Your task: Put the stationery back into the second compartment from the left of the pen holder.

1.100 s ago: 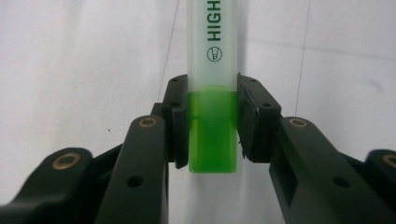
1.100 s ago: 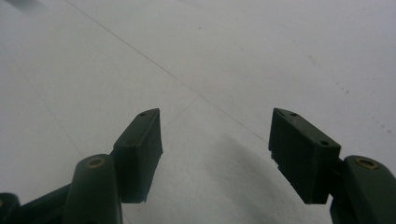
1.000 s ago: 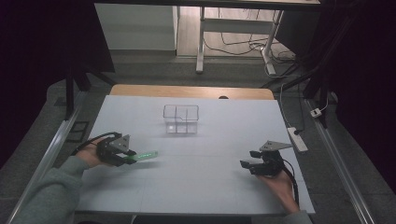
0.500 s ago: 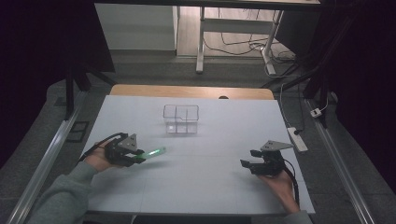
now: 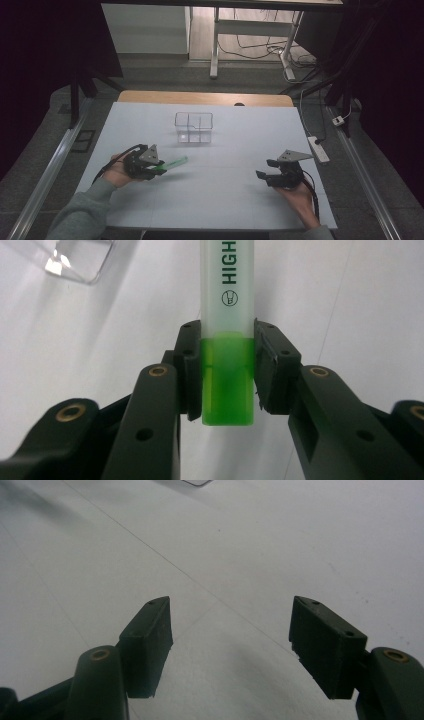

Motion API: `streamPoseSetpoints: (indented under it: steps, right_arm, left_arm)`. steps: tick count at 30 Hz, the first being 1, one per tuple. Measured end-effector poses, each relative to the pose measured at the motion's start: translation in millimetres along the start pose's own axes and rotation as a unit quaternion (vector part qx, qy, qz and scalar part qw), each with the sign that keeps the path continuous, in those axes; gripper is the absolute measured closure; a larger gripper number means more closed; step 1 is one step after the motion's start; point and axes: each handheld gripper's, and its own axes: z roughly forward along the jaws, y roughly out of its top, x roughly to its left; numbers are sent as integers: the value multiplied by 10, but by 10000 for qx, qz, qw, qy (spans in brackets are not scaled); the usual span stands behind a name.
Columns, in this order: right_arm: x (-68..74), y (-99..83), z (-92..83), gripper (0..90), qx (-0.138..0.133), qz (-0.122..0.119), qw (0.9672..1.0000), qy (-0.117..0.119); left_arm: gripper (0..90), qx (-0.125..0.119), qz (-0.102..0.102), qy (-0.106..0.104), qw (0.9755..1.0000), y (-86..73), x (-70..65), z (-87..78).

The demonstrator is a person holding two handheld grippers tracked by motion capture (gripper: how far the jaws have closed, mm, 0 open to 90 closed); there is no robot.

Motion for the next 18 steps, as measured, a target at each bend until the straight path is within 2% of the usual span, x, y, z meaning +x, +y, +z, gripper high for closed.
streamPoseSetpoints:
  steps: [9,13,18]
  right_arm:
    - [96,76,-1,328,-19,-253,9997,18]
    - [137,103,19,325,19,-342,9994,27]
    - [174,122,47,322,60,-439,9990,35]
  left_arm:
    - [666,29,172,134,9998,233,-127,129]
    - [666,116,273,158,9994,302,-181,197]
    - [666,140,223,186,9995,350,-207,245]
